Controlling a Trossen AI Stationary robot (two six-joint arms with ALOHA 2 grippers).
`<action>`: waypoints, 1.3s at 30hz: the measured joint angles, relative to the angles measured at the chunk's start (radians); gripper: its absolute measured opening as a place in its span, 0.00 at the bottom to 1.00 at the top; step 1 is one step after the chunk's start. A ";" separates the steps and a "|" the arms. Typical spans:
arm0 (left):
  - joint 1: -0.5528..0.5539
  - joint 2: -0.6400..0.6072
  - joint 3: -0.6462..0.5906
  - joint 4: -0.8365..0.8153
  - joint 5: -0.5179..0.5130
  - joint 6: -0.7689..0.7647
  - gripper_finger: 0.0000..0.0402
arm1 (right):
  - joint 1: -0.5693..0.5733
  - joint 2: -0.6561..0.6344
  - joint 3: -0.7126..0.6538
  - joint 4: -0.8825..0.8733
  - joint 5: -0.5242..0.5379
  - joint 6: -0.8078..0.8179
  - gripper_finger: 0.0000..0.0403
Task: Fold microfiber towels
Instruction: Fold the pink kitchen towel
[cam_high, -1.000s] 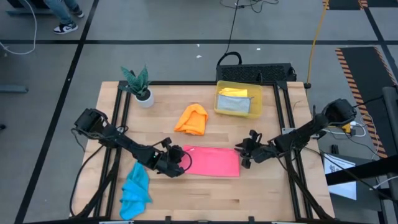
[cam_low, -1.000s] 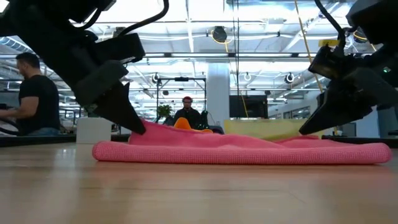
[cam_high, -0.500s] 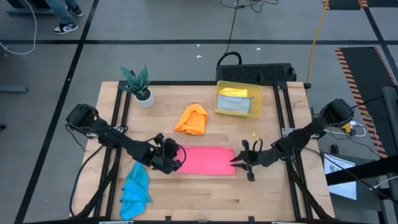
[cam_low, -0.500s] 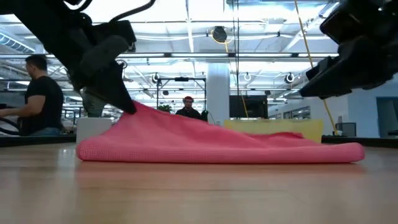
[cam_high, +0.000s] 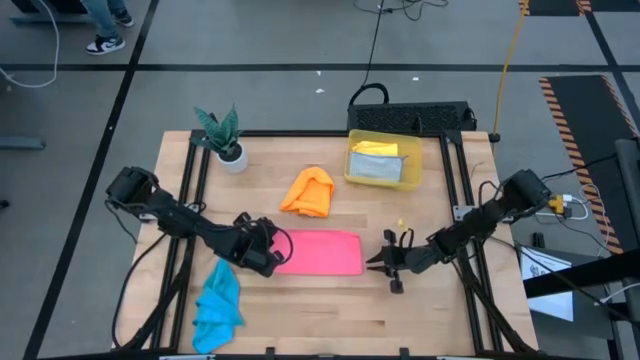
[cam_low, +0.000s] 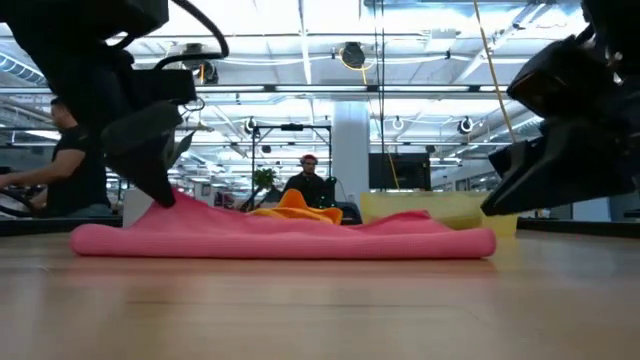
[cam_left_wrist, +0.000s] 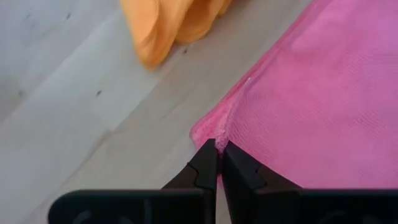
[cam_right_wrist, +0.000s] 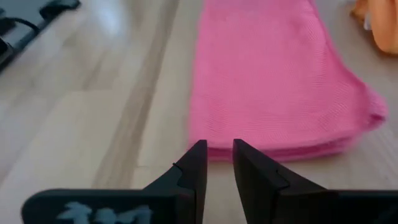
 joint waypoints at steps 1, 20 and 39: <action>0.004 -0.001 0.000 -0.016 0.011 -0.007 0.05 | 0.000 0.001 0.008 0.002 0.000 0.000 0.17; 0.050 -0.011 0.000 -0.148 0.119 -0.012 0.21 | -0.161 0.242 0.278 -0.106 0.004 -0.020 0.00; -0.118 -0.133 -0.001 -0.022 0.012 -0.009 0.38 | -0.120 0.194 0.279 -0.285 0.057 0.062 0.00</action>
